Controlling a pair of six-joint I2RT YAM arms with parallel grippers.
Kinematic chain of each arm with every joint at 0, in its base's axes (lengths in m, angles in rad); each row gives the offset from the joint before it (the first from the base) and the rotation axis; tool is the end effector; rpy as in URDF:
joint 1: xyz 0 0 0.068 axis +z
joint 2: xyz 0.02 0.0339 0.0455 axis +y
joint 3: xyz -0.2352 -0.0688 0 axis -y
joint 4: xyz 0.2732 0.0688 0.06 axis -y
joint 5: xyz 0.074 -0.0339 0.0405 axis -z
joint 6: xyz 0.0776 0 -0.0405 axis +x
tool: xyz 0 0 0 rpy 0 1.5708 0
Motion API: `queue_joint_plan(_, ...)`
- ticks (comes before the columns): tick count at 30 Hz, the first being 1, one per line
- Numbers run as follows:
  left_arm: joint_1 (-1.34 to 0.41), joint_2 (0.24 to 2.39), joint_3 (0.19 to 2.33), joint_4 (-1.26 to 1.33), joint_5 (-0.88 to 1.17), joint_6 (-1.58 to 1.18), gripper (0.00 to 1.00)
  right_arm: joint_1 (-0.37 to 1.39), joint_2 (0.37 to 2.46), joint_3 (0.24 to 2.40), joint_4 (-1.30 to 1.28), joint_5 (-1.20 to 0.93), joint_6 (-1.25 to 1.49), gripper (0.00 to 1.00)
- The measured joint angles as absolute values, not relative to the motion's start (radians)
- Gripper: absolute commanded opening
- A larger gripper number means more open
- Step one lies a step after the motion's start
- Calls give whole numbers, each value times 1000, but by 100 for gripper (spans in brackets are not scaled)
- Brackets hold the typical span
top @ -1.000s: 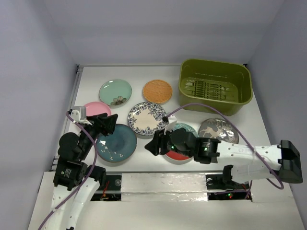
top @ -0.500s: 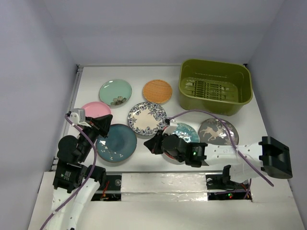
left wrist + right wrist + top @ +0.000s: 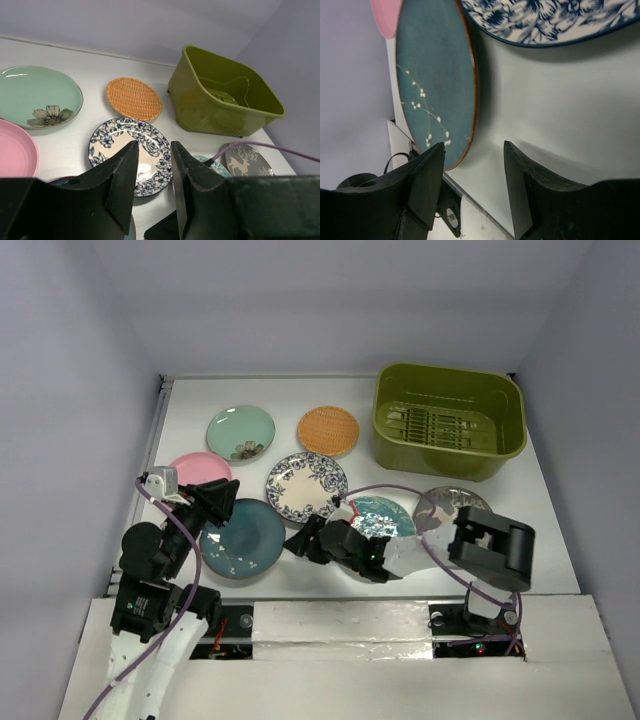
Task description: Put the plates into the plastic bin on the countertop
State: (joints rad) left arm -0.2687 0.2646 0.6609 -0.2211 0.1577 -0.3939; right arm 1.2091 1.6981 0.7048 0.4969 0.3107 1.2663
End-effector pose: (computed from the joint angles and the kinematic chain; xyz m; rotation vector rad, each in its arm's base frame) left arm 0.1608 -0.0569 0.3621 0.0448 1.4292 -0.6586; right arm 0.1564 0.3464 0.0802 0.2758 2.2564 1.1581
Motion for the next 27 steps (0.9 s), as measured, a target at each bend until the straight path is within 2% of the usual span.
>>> queue_joint_plan(7,-269,265,661,-221,157,-394,32,1191,1856,749,614,210,1300,54)
queue_joint_plan(11,-269,264,661,-221,158,-394,32,1182,1903,784,659,192,1325,42)
queue_joint_plan(19,-269,264,661,-221,157,-394,33,1145,1995,797,772,186,1406,38)
queue_joint_plan(20,-269,264,661,-221,157,-394,33,1141,2001,802,776,186,1409,30)
queue_joint_plan(22,-269,264,661,-221,157,-394,33,1139,2007,805,780,186,1414,22)
queue_joint_plan(23,-269,264,661,-221,157,-394,33,1140,2007,805,780,187,1417,10)
queue_joint_plan(26,-269,264,661,-221,157,-394,33,1140,2005,801,781,190,1409,0)
queue_joint_plan(27,-269,264,661,-221,157,-394,33,1141,2003,790,784,194,1407,0)
